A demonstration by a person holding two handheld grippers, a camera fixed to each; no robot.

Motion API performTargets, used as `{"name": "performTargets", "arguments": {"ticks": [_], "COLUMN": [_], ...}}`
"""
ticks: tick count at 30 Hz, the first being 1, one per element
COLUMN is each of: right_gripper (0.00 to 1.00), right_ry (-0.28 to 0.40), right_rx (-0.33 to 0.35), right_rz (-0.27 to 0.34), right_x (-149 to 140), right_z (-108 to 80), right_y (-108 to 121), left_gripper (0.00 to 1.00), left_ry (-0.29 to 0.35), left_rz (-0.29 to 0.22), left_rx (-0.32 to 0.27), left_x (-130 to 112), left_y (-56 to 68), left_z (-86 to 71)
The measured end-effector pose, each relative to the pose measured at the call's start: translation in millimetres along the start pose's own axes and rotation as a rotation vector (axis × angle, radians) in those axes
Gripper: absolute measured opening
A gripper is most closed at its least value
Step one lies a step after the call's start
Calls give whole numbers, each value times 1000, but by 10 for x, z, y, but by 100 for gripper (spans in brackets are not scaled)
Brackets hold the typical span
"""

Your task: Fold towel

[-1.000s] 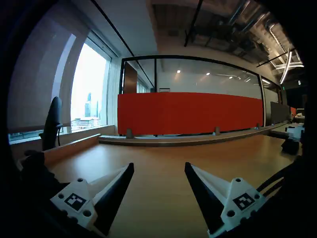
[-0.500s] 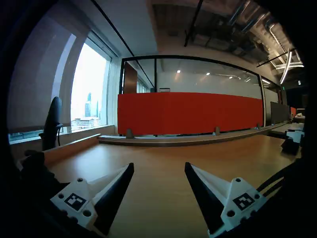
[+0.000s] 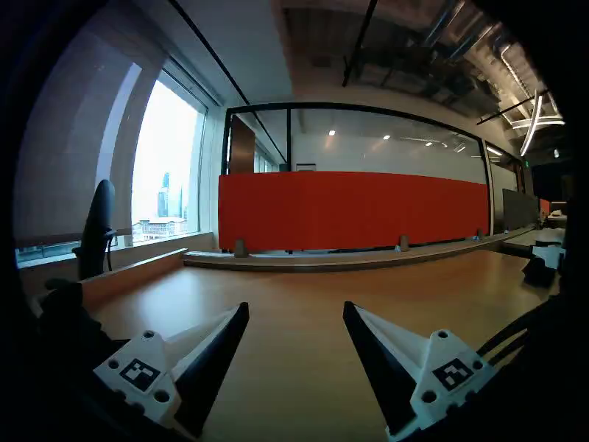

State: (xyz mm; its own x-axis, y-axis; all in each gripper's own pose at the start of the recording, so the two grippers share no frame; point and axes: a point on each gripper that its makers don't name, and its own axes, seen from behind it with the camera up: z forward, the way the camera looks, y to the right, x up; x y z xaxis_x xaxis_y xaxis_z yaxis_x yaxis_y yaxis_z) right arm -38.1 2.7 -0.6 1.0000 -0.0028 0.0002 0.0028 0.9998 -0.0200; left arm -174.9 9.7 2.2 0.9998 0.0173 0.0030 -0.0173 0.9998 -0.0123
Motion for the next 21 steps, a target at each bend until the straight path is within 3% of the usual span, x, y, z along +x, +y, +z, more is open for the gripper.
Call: {"name": "performTargets", "arguments": {"ticks": [21], "right_gripper": [100], "right_ry": [-3], "right_rx": [2], "right_rz": [1], "right_x": [-26], "right_z": [5], "right_y": [7], "left_gripper": [95], "left_ry": [0], "left_rz": [0], "left_rx": [0], "left_x": [-5], "left_y": [-3], "left_z": [-1]}}
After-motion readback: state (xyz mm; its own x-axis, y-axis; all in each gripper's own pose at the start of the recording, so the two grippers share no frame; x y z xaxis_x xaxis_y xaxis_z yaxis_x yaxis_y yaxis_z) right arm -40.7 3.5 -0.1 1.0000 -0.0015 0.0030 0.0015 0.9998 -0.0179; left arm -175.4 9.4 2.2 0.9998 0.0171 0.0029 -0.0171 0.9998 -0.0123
